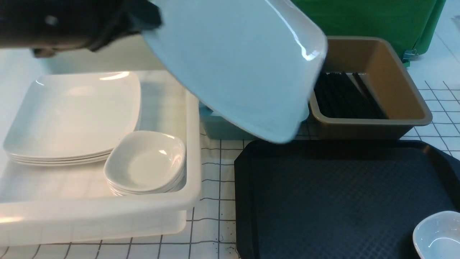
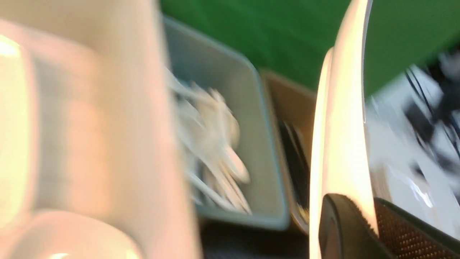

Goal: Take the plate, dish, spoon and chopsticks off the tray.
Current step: Use the left arm to put the plate into the large storage box on the left

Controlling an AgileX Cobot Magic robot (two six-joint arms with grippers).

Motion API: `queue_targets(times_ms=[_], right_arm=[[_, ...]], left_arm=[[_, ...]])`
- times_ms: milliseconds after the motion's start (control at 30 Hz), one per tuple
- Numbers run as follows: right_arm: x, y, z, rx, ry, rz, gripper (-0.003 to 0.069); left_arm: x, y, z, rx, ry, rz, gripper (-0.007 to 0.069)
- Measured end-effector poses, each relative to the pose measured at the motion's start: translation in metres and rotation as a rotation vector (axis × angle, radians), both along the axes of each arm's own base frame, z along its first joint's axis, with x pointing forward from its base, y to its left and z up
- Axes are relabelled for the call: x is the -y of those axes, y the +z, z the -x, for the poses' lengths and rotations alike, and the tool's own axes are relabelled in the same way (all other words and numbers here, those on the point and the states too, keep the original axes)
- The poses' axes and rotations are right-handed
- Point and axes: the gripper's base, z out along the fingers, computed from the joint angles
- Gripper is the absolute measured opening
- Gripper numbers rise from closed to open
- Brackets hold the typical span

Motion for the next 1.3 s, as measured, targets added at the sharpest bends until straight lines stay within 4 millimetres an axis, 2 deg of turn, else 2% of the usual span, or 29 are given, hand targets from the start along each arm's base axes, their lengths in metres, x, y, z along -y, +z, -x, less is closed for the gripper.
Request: queue_targets(times_ms=[33,100,200,233,433,600,733,867,1300], right_arm=[[0.000,0.000,0.000,0.000,0.000,0.000,0.0043],[0.000,0.000,0.000,0.000,0.000,0.001,0.0048],[0.000,0.000,0.000,0.000,0.000,0.001,0.0050],[0.000,0.000,0.000,0.000,0.000,0.001,0.0050],[0.000,0.000,0.000,0.000,0.001,0.000,0.0055],[0.000,0.000,0.000,0.000,0.001,0.000,0.0062],[0.000,0.000,0.000,0.000,0.001,0.000,0.0062],[0.000,0.000,0.000,0.000,0.001,0.000,0.0062],[0.000,0.000,0.000,-0.003,-0.006,-0.020,0.0071]], left_arm=[[-0.010,0.003,0.003,0.004,0.035,-0.003,0.0021],[-0.043,0.007,0.008,0.000,0.167,-0.025,0.0021],[-0.076,0.006,0.013,-0.026,0.303,-0.058,0.0021],[-0.092,0.005,0.015,-0.046,0.371,-0.070,0.0021],[-0.139,-0.008,0.006,-0.104,0.478,-0.057,0.0025],[-0.161,-0.028,-0.017,-0.166,0.490,-0.022,0.0025],[-0.171,-0.046,-0.035,-0.216,0.483,-0.024,0.0025],[-0.180,-0.073,-0.060,-0.284,0.448,0.016,0.0025],[-0.195,-0.123,-0.095,-0.388,0.439,0.051,0.0025]])
